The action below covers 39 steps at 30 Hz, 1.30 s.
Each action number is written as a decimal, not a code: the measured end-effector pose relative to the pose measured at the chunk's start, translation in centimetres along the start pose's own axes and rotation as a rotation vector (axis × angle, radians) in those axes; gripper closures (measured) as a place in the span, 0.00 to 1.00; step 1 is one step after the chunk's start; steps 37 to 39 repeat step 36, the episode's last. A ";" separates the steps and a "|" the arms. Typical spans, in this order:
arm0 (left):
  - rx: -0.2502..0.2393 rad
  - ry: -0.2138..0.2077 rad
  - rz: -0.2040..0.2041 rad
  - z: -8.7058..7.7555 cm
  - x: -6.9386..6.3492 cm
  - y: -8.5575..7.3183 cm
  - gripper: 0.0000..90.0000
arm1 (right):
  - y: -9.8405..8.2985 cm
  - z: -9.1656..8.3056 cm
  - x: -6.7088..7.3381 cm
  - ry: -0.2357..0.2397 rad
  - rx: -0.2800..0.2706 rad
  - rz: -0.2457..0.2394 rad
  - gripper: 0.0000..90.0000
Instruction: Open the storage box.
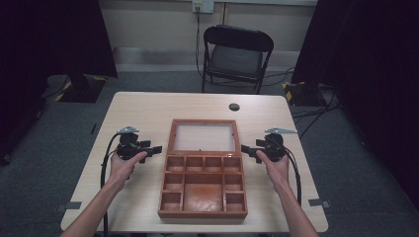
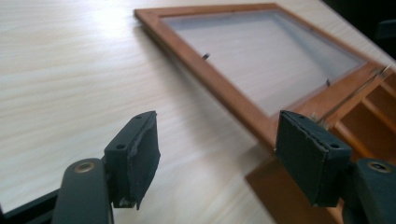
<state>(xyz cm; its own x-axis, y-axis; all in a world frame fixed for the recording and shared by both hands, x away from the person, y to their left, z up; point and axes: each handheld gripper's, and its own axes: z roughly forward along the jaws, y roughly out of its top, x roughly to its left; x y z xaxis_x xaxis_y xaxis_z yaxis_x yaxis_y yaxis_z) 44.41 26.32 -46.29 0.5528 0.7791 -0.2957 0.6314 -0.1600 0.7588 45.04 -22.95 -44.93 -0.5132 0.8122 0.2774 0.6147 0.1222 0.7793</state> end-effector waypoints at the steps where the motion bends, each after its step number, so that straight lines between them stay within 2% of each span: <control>1: 0.010 0.012 0.004 -0.4 0.1 -0.2 0.32 | -0.2 -0.4 0.0 -0.003 0.001 -0.003 0.18; 4: 0.015 0.043 0.014 -1.6 0.2 -0.9 0.30 | -1.0 -1.8 0.0 -0.031 0.010 -0.009 0.18; 5: 0.021 0.046 0.019 -1.9 0.3 -1.1 0.29 | -1.2 -2.2 0.1 -0.043 0.008 -0.014 0.18; 7: 0.024 0.016 0.030 -2.7 0.4 -1.6 0.25 | -1.9 -3.2 0.1 -0.050 0.006 -0.024 0.19; 10: 0.032 0.039 0.033 -3.5 0.2 -2.0 0.25 | -3.0 -4.3 0.4 -0.069 0.033 -0.046 0.19; 12: 0.053 0.078 0.068 -4.2 0.1 -2.7 0.25 | -3.8 -5.0 0.5 -0.087 0.047 -0.058 0.19; 17: 0.098 0.121 0.096 -4.7 0.3 -4.1 0.19 | -6.1 -5.8 0.2 -0.137 0.096 -0.052 0.17; 18: 0.123 0.138 0.100 -4.7 0.4 -4.3 0.19 | -6.5 -6.0 0.0 -0.145 0.109 -0.048 0.17; 20: 0.167 0.199 0.118 -4.6 0.2 -4.9 0.19 | -7.3 -6.2 -0.3 -0.171 0.119 -0.038 0.17; 22: 0.160 0.182 0.110 -4.7 0.4 -5.6 0.20 | -8.1 -6.4 -0.7 -0.197 0.127 -0.018 0.17; 23: 0.172 0.187 0.109 -4.6 0.4 -5.9 0.19 | -8.4 -6.3 -1.0 -0.208 0.135 -0.021 0.17; 25: 0.203 0.228 0.118 -4.3 0.7 -6.3 0.19 | -8.7 -6.2 -1.4 -0.235 0.159 -0.026 0.17; 27: 0.144 0.280 0.113 -4.0 0.8 -6.8 0.19 | -9.1 -6.0 -1.5 -0.257 0.153 -0.031 0.16; 28: 0.136 0.289 0.144 -3.9 1.0 -6.9 0.19 | -9.1 -5.9 -1.4 -0.274 0.157 -0.052 0.16; 30: 0.085 0.281 0.154 -3.6 1.2 -7.4 0.12 | -9.4 -5.6 -1.1 -0.318 0.160 -0.107 0.13; 31: 0.085 0.288 0.153 -3.5 1.3 -7.4 0.08 | -9.6 -5.4 -1.2 -0.315 0.138 -0.115 0.11; 33: 0.083 0.293 0.145 -3.5 1.3 -7.4 0.07 | -9.9 -5.3 -1.2 -0.314 0.106 -0.114 0.10; 35: 0.084 0.310 0.133 -3.5 1.2 -7.5 0.05 | -9.9 -5.3 -1.2 -0.315 0.106 -0.114 0.10; 39: 0.084 0.310 0.133 -3.5 1.2 -7.5 0.05 | -9.9 -5.3 -1.2 -0.315 0.106 -0.114 0.10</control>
